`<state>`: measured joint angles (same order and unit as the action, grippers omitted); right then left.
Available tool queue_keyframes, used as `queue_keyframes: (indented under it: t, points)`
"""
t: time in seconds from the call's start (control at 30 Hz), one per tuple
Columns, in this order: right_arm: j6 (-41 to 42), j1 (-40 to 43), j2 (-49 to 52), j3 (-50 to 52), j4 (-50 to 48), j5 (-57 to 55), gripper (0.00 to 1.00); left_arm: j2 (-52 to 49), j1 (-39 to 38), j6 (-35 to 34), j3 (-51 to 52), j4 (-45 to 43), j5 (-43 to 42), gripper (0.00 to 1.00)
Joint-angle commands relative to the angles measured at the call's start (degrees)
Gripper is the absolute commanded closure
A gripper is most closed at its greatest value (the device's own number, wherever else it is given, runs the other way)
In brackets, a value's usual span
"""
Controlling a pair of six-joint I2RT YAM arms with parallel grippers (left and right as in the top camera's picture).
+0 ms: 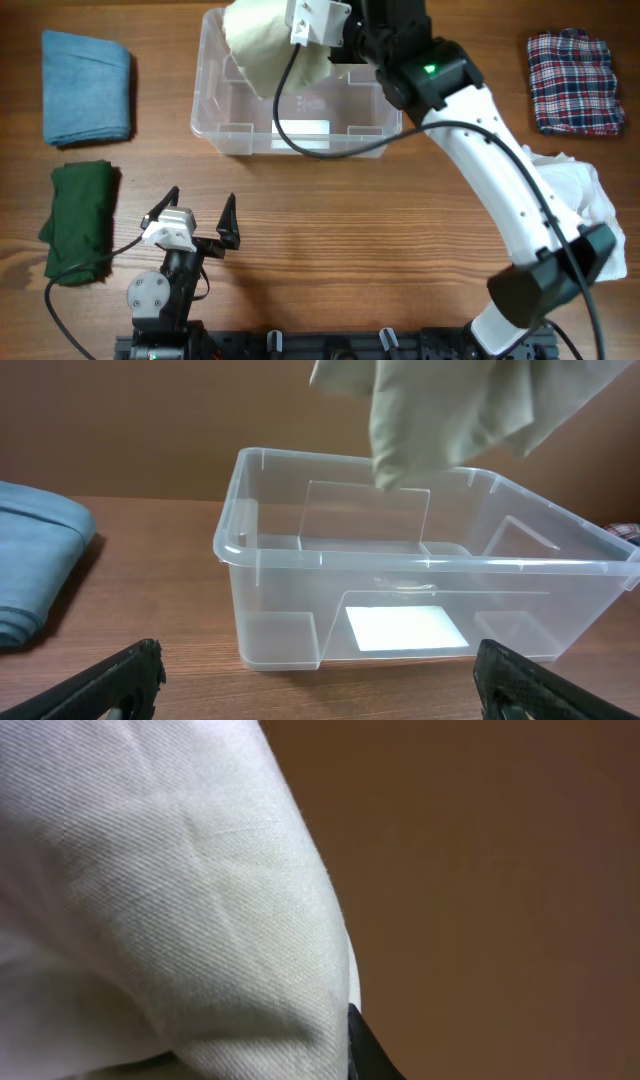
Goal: Pack container
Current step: 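Carry the cream garment left and lower it into the clear bin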
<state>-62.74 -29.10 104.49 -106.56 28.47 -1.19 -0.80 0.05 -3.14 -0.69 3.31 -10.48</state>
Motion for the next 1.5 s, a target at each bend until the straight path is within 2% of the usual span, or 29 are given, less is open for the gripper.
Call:
queue_keyframes:
  t: [0.0,0.23,0.47,1.23,1.47]
  points:
    - [4.4,0.1,3.3,-1.9,-1.4,-2.8,0.96,0.4,-0.3,-0.3,0.4,0.2,0.5,0.00]
    - [9.2,0.2,7.7,-1.9,-2.5,-6.1,0.96,0.4,-0.3,-0.3,0.3,0.2,0.5,0.00]
    - [10.3,0.5,10.2,-1.7,-1.9,-6.5,0.96,0.4,-0.3,-0.3,0.4,0.2,0.5,0.00]
    - [10.2,2.4,12.3,-1.3,-0.2,-2.4,0.96,0.4,-0.3,-0.3,0.4,0.2,0.5,0.00]
    - [7.2,2.4,12.7,-1.3,-1.0,-0.9,0.96,0.4,-0.3,-0.3,0.4,0.2,0.5,0.00]
